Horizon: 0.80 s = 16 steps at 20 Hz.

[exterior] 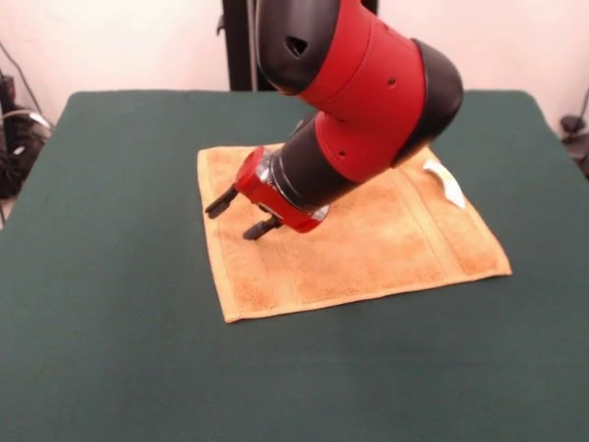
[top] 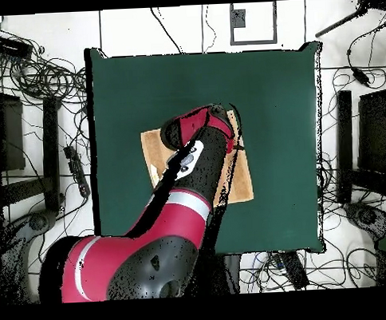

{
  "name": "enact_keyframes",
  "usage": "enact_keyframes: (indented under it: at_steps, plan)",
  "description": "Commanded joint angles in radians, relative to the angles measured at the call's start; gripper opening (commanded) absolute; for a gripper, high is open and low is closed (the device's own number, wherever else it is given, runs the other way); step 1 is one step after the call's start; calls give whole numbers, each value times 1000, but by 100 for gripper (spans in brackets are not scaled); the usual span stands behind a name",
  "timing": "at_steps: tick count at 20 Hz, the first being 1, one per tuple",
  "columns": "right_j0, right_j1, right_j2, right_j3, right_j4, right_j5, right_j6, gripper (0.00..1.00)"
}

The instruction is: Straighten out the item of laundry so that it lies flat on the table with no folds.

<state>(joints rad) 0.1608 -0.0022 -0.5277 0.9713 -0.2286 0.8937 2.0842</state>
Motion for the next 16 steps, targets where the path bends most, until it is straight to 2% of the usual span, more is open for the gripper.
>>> enact_keyframes:
  at_steps: [1, 4, 10, 16]
  plan:
    - [-82, 146, 141, 28, -15, -190, 98, 100]
    - [-131, 98, 215, 69, 56, -118, 47, 100]
    - [-161, 26, 257, 88, 93, 22, -26, 100]
    - [-205, -63, 337, 158, 148, 129, -79, 100]
